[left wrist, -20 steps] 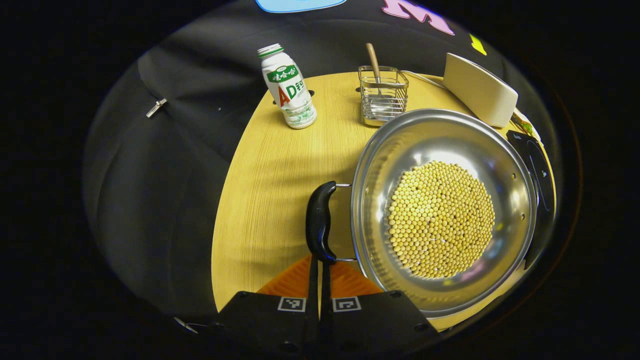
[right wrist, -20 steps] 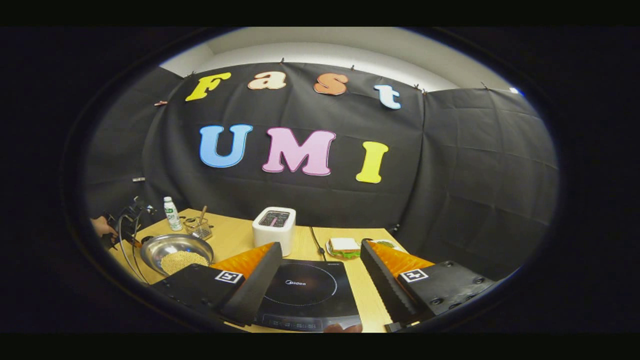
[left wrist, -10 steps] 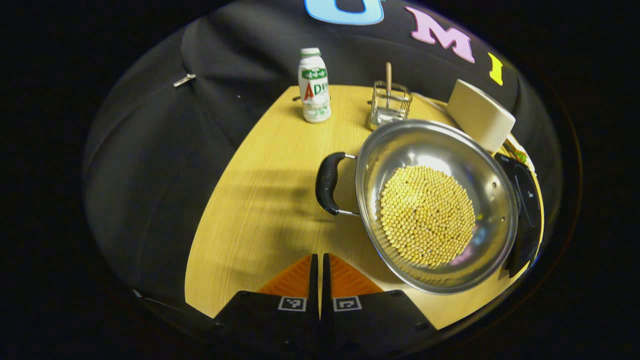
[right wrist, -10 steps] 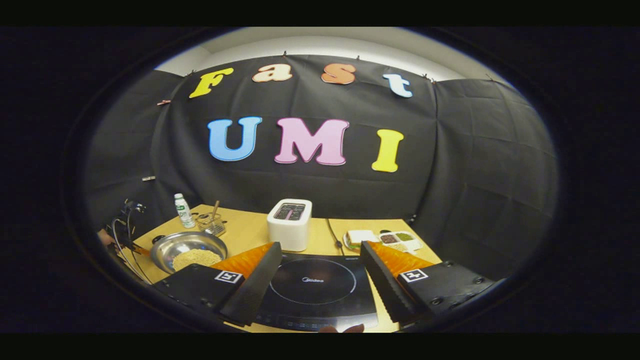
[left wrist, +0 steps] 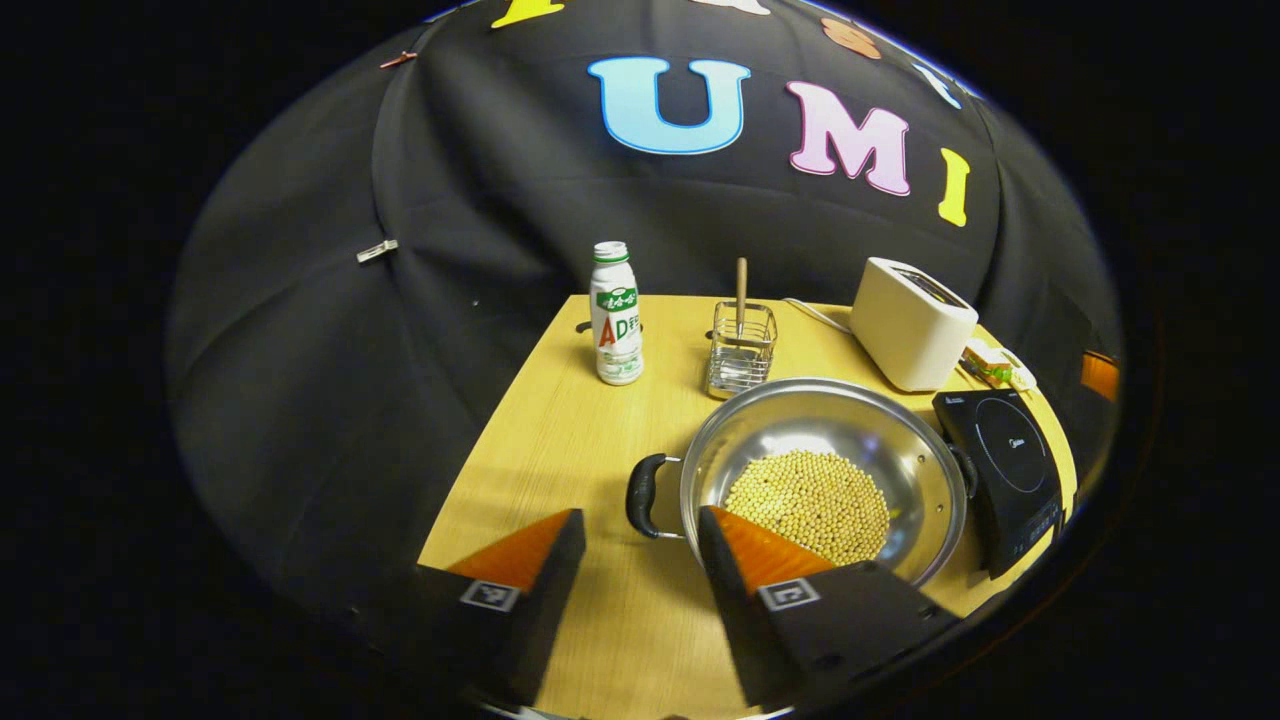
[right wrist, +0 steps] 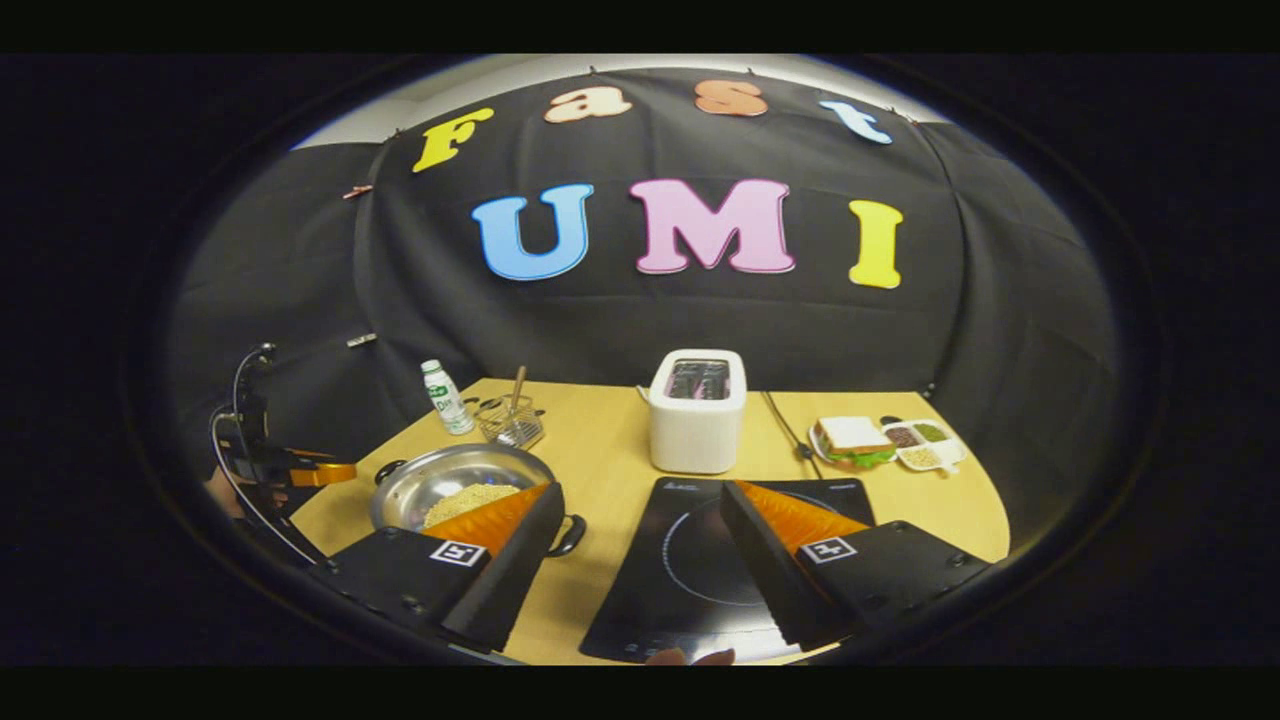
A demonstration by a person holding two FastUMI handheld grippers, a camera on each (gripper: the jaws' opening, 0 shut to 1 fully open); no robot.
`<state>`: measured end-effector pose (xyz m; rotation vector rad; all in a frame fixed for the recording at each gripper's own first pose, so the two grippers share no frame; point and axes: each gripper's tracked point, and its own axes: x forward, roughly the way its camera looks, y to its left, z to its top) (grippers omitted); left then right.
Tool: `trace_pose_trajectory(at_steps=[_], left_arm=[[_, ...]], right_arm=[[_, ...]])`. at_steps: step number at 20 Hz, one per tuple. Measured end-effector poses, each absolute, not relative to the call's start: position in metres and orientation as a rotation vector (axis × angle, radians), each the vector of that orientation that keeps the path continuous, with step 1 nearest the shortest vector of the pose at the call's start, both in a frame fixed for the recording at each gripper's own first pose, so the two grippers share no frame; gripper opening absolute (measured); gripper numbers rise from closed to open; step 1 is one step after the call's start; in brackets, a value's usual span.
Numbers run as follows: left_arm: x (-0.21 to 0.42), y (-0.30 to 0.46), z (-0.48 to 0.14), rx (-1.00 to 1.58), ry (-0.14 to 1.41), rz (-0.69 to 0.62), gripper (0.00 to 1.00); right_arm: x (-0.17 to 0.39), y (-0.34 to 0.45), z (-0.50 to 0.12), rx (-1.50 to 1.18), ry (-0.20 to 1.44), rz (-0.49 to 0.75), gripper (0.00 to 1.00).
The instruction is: First push the handle of the pot to place it horizontally, then grasp the pot with both hands and set it on the induction cooktop.
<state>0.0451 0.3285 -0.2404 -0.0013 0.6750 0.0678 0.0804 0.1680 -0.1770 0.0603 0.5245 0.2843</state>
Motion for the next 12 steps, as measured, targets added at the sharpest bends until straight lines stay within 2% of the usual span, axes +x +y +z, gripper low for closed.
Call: trace_pose_trajectory(at_steps=[1,2,4,5,12], left_arm=[[0.051,0.325,-0.248,0.002,0.683,0.056,0.81],[0.057,0.322,-0.253,-0.004,0.691,0.041,0.9],[0.065,0.319,-0.265,-0.02,0.715,0.018,0.92],[0.071,0.317,-0.274,-0.03,0.736,0.008,0.92],[0.105,0.309,-0.313,-0.038,0.81,-0.028,0.91]], right_arm=[[0.082,0.177,-0.185,0.066,0.551,0.291,0.98],[0.085,0.186,-0.193,0.077,0.579,0.298,0.99],[0.087,0.202,-0.212,0.101,0.646,0.31,0.96],[0.086,0.207,-0.221,0.104,0.68,0.312,1.0],[0.095,0.242,-0.288,0.099,0.843,0.323,0.99]])
